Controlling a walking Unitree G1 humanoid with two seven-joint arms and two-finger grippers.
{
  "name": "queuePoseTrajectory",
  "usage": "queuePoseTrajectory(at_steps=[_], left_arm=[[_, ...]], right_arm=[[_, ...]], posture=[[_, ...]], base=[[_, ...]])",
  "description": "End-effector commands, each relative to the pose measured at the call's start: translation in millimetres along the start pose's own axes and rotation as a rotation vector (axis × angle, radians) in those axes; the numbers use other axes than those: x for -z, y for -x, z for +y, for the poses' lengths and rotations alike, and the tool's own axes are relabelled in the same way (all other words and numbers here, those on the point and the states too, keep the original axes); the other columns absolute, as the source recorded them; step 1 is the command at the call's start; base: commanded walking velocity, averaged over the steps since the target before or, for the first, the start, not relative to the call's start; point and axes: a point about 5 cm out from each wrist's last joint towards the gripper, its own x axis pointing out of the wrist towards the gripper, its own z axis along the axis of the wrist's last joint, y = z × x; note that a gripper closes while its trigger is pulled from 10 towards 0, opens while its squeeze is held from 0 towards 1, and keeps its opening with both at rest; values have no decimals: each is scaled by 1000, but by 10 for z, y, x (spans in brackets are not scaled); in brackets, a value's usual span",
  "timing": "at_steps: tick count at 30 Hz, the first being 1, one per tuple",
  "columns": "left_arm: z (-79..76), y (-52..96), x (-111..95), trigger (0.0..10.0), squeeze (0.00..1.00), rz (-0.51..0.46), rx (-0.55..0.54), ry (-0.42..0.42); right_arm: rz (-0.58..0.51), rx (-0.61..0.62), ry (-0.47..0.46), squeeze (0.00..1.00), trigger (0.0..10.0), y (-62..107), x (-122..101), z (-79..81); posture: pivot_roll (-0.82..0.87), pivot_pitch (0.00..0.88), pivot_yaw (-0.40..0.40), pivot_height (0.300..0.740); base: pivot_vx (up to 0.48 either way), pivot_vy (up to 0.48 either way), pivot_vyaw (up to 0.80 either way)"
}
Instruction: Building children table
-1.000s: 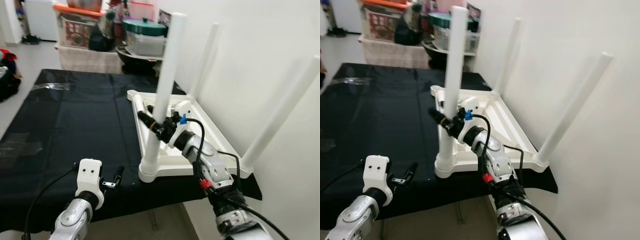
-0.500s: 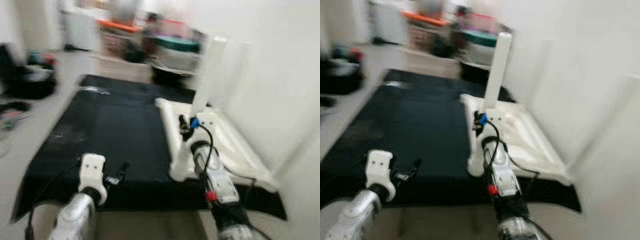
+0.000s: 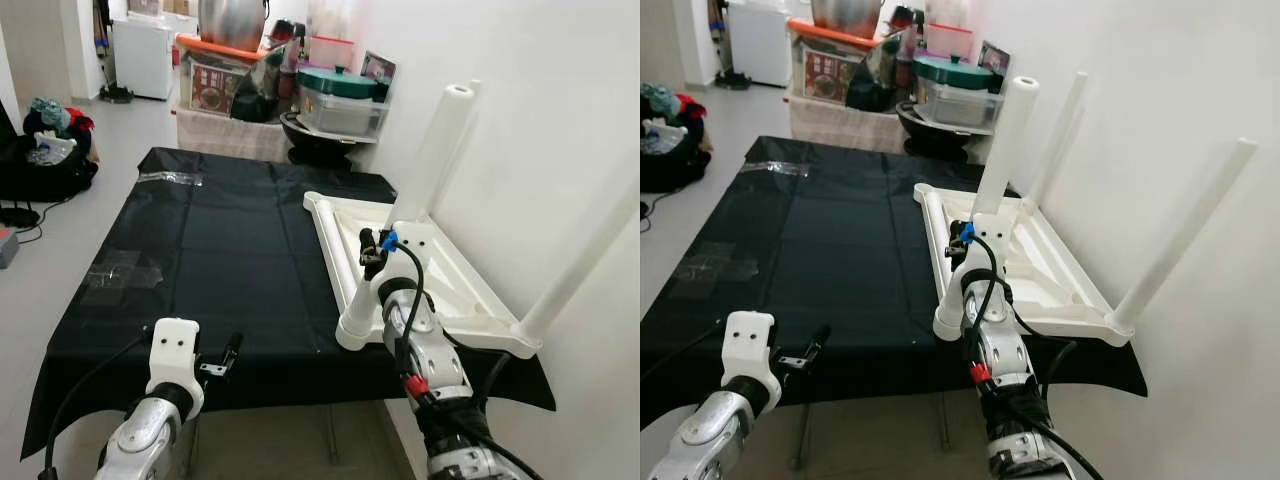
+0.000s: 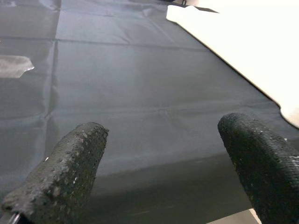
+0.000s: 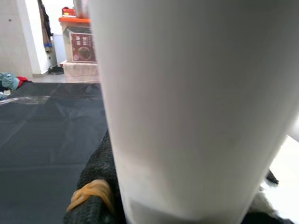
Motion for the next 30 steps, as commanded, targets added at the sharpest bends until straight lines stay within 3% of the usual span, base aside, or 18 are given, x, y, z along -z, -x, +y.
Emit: queuePoseTrajectory(at_steps=[1, 12, 14, 19, 21, 24, 26, 28, 30], left_arm=[[-40, -19, 24, 10000, 0, 14, 9, 2], [-52, -28, 23, 10000, 0, 15, 13, 2], [-51, -29, 21, 10000, 0, 14, 11, 0], [-47, -26, 23, 10000, 0, 14, 9, 0], [-51, -23, 26, 10000, 0, 15, 9, 0], [-51, -23, 26, 10000, 0, 15, 9, 0], [-52, -19, 25, 10000, 0, 14, 9, 1], [-43, -8, 26, 10000, 0, 14, 5, 3], [-40, -5, 27, 10000, 0, 14, 4, 4]], right_arm=[[276, 101, 1, 0, 10000, 129, 556, -236], [250, 76, 24, 0, 10000, 23, 470, -297], [239, 22, 45, 0, 10000, -67, 412, -294], [227, -53, 21, 0, 10000, -89, 384, -241], [154, -345, -9, 0, 10000, -81, 265, -27], [154, -345, -9, 0, 10000, -81, 265, -27], [55, -713, -36, 0, 10000, 19, 77, 196], [-4, -982, -79, 0, 10000, 147, -61, 344], [-5, -1023, -86, 0, 10000, 162, -73, 367]], posture=[[139, 0, -174, 740], [138, 0, -174, 740], [146, 0, -181, 740], [149, 0, -181, 740], [152, 0, -182, 740], [152, 0, -182, 740], [160, 0, -191, 740], [168, 0, -197, 740], [169, 0, -198, 740]], base=[[0, 0, 0], [0, 0, 0], [0, 0, 0], [0, 0, 0], [0, 0, 0], [0, 0, 0], [0, 0, 0], [0, 0, 0], [0, 0, 0]])
